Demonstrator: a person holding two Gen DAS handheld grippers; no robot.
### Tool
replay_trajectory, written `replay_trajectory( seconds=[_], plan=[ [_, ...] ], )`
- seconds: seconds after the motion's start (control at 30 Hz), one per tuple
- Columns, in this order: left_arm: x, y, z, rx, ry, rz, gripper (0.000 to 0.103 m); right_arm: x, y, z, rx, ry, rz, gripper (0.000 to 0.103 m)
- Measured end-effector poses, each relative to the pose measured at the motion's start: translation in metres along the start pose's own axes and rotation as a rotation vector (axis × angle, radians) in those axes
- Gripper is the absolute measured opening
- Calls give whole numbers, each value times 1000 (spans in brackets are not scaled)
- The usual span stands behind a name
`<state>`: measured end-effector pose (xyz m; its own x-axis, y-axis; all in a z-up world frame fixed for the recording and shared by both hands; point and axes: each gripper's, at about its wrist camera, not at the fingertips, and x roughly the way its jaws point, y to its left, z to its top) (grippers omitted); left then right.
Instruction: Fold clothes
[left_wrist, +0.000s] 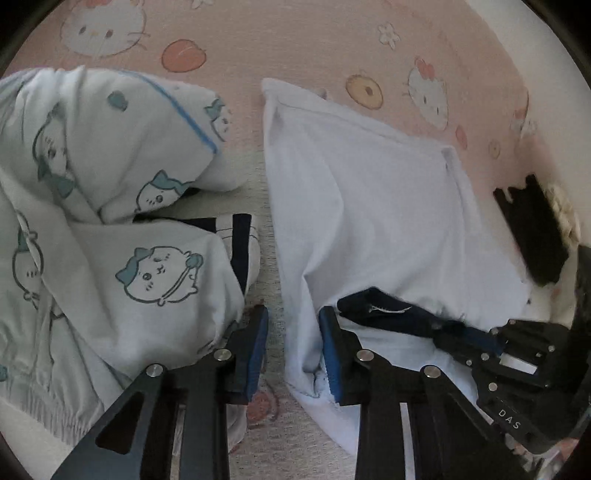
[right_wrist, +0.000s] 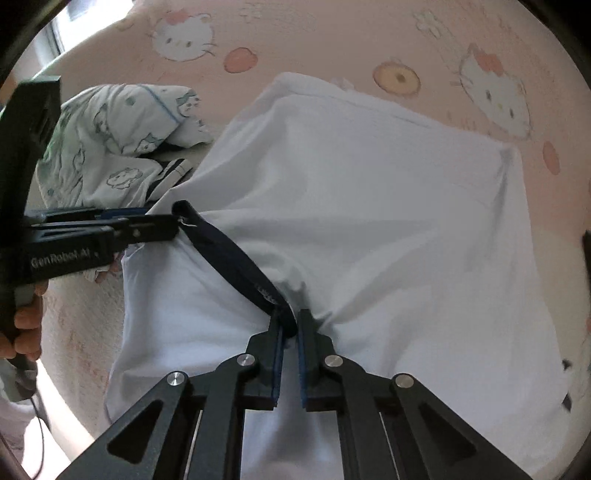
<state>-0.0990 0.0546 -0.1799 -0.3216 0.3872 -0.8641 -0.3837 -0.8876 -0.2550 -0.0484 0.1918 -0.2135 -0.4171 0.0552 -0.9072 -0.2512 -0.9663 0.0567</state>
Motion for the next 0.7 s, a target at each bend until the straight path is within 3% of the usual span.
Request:
replay_trajectory(
  seconds=[0.13,0.27,0.37,0.4,0.5,0.57,0.7],
  plan=[
    [-6,1,-4,-42,-6,-23,26,0,1,-2,0,2,6,2],
    [-15,-1,-11,-98,-5,-61,27,-6,-13,-1,96,-8,105,12],
    [-21,-2,-16,-139,-5,-88,44,-19,-23,-2,154,-39,162,45],
    [-23,-2,-18,-153,-5,-98,51,-24,-24,-2,161,-55,173,51],
    [-30,-3,-23,-195,-5,-126,53,-36,-25,-2,163,-76,180,59],
    [-34,-4,-26,-222,-5,-144,53,-39,-24,-2,156,-72,190,60],
    [-43,-20,-49,-187,-15,-67,53,-42,-12,-12,101,-42,184,60]
  ],
)
